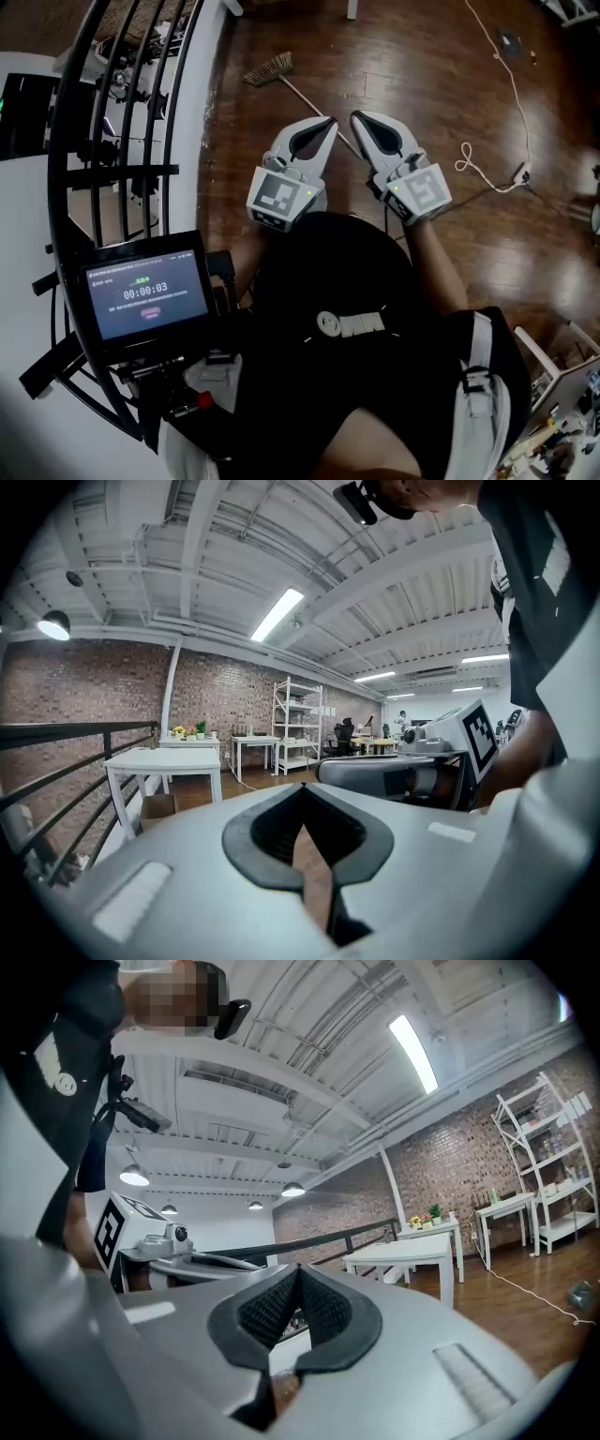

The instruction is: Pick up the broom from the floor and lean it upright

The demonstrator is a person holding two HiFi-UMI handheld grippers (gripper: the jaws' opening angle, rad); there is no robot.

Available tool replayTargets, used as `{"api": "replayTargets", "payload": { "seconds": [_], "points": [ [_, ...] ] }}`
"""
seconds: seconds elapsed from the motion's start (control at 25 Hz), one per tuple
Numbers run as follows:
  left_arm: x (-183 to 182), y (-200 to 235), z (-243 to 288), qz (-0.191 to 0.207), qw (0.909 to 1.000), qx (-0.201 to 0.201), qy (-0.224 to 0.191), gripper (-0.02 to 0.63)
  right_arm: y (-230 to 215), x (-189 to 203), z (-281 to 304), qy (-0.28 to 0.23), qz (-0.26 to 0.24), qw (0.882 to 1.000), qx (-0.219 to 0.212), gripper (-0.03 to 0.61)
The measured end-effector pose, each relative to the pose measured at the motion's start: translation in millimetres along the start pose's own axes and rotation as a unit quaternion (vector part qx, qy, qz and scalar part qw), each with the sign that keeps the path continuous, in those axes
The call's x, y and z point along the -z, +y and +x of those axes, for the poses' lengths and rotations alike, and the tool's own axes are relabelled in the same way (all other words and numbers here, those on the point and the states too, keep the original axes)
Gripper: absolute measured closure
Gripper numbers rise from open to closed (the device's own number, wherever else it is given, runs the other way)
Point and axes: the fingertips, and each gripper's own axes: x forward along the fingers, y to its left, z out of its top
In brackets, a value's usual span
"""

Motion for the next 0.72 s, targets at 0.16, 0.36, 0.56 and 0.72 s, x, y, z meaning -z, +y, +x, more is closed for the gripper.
{"api": "replayTargets", "payload": {
  "seconds": [0.16, 0.36, 0.56, 0.72],
  "points": [
    [3.9, -27.0, 5.8, 0.003, 0.9997, 0.025, -0.001, 0.601, -3.6, -5.6, -26.1, -0.006, 0.009, 1.0, 0.025, 0.575],
    [-3.8, 28.0, 2.6, -0.011, 0.9994, 0.033, -0.008, 0.601, 0.2, -40.0, 35.3, -0.002, 0.001, 0.999, 0.032, 0.575],
    [-9.0, 24.0, 1.2, -0.005, 0.9991, 0.042, -0.003, 0.601, -9.1, -16.6, 14.0, 0.01, -0.005, 0.998, 0.06, 0.575],
    [-18.5, 20.1, -2.4, -0.016, 0.9984, 0.053, -0.011, 0.601, -9.1, -29.2, 6.2, 0.008, -0.003, 0.997, 0.08, 0.575]
  ]
}}
